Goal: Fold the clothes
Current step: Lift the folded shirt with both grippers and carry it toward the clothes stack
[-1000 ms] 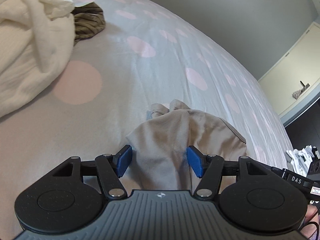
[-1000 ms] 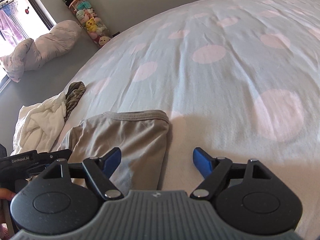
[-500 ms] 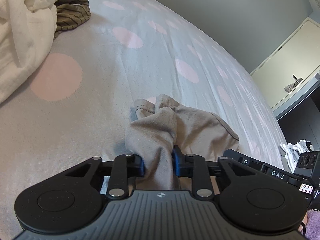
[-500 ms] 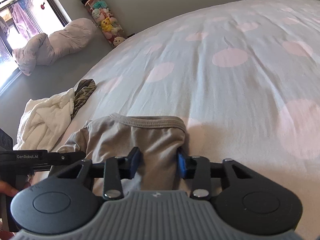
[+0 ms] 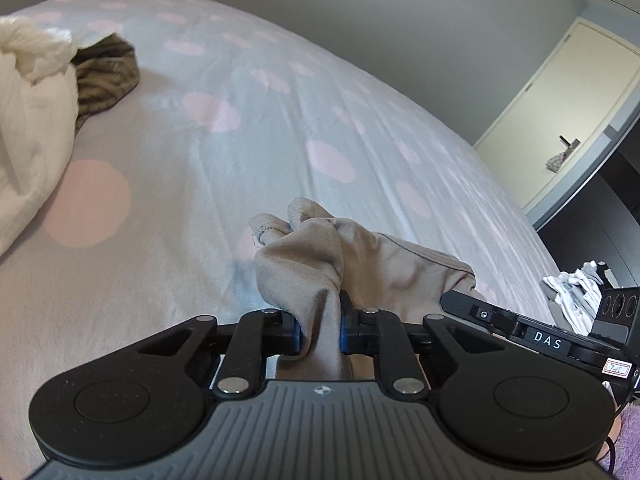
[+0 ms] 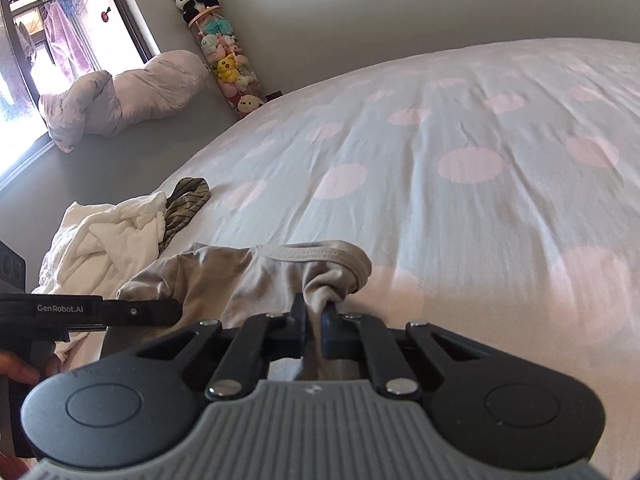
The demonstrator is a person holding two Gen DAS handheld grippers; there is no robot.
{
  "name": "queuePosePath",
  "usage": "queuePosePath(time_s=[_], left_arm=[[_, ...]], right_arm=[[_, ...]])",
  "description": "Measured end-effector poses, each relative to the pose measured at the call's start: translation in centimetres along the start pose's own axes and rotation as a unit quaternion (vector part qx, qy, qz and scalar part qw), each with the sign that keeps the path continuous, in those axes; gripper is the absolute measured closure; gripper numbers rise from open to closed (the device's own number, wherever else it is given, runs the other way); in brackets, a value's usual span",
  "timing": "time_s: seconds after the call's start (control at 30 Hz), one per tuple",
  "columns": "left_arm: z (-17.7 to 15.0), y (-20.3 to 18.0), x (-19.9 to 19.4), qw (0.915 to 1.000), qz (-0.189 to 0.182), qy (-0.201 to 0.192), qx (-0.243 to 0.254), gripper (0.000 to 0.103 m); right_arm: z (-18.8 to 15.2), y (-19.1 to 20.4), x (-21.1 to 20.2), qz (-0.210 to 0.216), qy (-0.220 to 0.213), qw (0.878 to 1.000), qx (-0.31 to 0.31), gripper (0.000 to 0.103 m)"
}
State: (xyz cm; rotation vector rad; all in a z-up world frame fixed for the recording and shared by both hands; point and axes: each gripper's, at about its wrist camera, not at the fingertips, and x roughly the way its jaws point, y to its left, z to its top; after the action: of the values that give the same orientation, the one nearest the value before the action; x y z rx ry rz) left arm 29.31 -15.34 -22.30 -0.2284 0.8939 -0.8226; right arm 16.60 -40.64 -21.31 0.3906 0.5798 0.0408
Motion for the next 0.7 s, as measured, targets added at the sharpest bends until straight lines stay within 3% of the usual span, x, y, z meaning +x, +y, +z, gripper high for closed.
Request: queuePosePath(time_s=[0.33, 0.7], left_arm=[[-0.4, -2.7, -4.0, 0.9985, -0.001, -0.045, 0.03, 0.09], [-0.9, -9.3, -9.9, 0.989, 0.0, -0.123, 0.082, 0.091]], right_arm=[[1.3, 3.4, -3.8, -0.024, -0.02, 0.999, -0.036, 0.095], [2.7, 6.0, -11.2, -0.038, -0.076, 0.995, -0.055, 0.096]])
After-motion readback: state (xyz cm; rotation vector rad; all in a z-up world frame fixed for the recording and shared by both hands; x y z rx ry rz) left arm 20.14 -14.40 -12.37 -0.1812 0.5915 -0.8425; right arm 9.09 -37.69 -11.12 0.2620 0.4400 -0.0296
